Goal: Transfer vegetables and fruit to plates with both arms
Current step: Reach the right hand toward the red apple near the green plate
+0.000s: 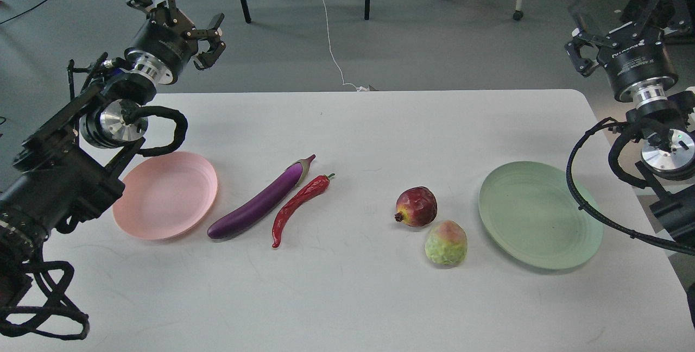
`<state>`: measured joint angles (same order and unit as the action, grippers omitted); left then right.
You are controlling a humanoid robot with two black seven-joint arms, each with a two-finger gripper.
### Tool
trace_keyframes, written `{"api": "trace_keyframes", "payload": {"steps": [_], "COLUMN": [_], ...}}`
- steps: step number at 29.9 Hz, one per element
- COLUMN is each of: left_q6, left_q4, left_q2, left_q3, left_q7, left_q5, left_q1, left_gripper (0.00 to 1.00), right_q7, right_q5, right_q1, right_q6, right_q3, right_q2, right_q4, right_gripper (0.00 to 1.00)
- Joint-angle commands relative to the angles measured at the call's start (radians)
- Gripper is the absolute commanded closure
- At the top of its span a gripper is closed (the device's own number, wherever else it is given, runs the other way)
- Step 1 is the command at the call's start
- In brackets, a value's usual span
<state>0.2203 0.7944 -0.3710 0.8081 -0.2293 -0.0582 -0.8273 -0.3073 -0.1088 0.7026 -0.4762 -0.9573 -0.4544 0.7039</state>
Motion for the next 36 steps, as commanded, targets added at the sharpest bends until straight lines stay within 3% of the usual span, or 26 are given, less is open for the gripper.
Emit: {"api": "trace_keyframes", "payload": {"steps": [1, 8, 15, 18, 23, 32, 36], "left_q6": [-0.001, -0.001, 0.005, 0.062, 0.094, 0.094, 0.094], "left_q4": [0.0, -0.003, -0.001, 0.0, 0.006, 0.011, 0.011], "left_q2": [-0.011, -0.02, -0.02, -0.026, -0.039, -0.037, -0.045], "left_q3": [0.008, 0.006, 0.014, 0.026, 0.031, 0.039, 0.037], "left_q7": [-0.01, -0.019, -0.022, -0.019, -0.019, -0.028, -0.076], "left_q5": [0.003, 0.004, 0.055, 0.118, 0.15, 0.149, 0.149], "left_q1": [0.0, 0.004, 0.03, 0.04, 0.06, 0.073, 0.071], "left_gripper": [0.02, 0.02, 0.02, 0.02, 0.02, 0.02, 0.02], "right_q7": [-0.001, 0.001, -0.001, 0.007, -0.001, -0.015, -0.038], "right_q5": [0.0, 0.004, 0.014, 0.072, 0.195, 0.498, 0.636], "right_q1": [-0.015, 0.067, 0.391, 0.53, 0.754, 1.006, 1.054], "right_q6": [-0.012, -0.012, -0.012, -0.012, -0.012, -0.012, 0.051], "right_q3": [0.003, 0.138, 0.651, 0.883, 1.248, 1.65, 1.798], "right_q2": [-0.012, -0.059, -0.174, -0.176, -0.138, 0.032, 0.12], "right_q4": [-0.001, -0.009, 0.015, 0.015, 0.089, 0.3, 0.387], "right_gripper": [0.01, 0.01, 0.01, 0.01, 0.01, 0.02, 0.03]}}
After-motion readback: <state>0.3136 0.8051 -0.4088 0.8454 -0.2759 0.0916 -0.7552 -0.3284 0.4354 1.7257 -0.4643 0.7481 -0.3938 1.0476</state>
